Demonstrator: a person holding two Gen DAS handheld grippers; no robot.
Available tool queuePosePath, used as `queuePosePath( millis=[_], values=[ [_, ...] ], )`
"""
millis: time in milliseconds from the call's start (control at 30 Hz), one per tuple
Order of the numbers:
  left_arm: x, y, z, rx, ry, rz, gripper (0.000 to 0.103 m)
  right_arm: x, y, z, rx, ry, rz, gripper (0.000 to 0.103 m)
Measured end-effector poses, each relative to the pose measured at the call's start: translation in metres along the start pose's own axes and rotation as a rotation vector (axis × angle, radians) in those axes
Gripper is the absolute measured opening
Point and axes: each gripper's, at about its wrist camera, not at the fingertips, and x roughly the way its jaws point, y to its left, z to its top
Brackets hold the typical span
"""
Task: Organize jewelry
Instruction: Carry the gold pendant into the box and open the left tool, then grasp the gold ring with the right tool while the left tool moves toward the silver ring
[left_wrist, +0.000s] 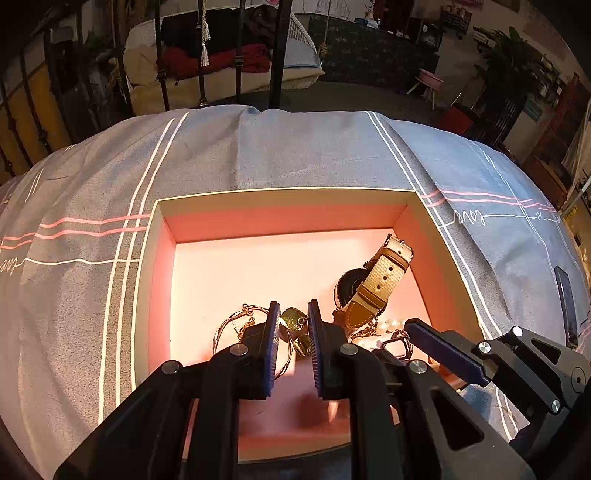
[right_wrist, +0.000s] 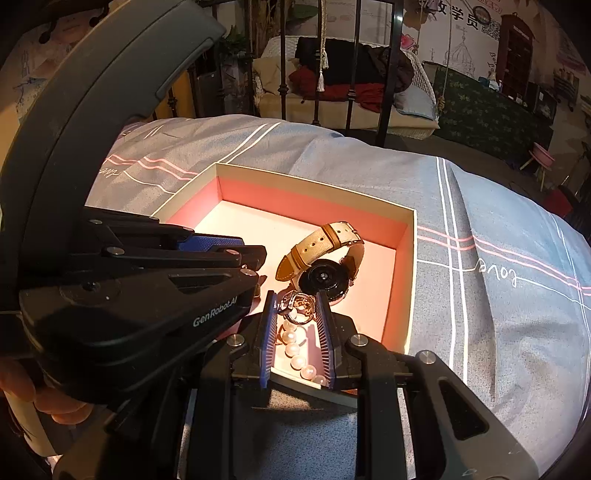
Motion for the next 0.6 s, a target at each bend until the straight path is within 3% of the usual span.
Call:
queuePosePath(
  millis=[133,233,267,300,400,467,600],
  values=[
    [0.0,0.002,0.0,-0.009,0.0,0.001,0.018,0.0,0.001,0.0,-0.003,-0.002,0.0,0.022],
    [-0.004,0.003,0.0,-0.008,-0.016,0.01,0.029,-0.002,0.002,0.0,-0.005,-0.004,0.001,0.023],
    [-0.006,0.002,0.0,-0.008,-0.023,0.009,0.038,-0.003,0.002,0.0,-0.003,-0.006,0.005,0.023],
    [-0.008,0.003,0.0,-0.008,-0.032,0.009,0.047,-0.004,0.003,0.0,-0.002,-0.009,0.008,0.026],
    [-0.019,0.001,0.0,-0.002,-0.068,0.016,0.061,-0.011,0.003,-0.001,0.006,-0.035,-0.006,0.058],
    [-0.03,0.0,-0.002,0.009,-0.097,0.02,0.063,-0.019,0.004,-0.002,0.008,-0.053,-0.011,0.06],
    [-0.064,0.001,-0.017,0.01,-0.177,0.003,0.075,-0.045,0.005,-0.014,0.009,-0.098,-0.027,0.076]
  ],
)
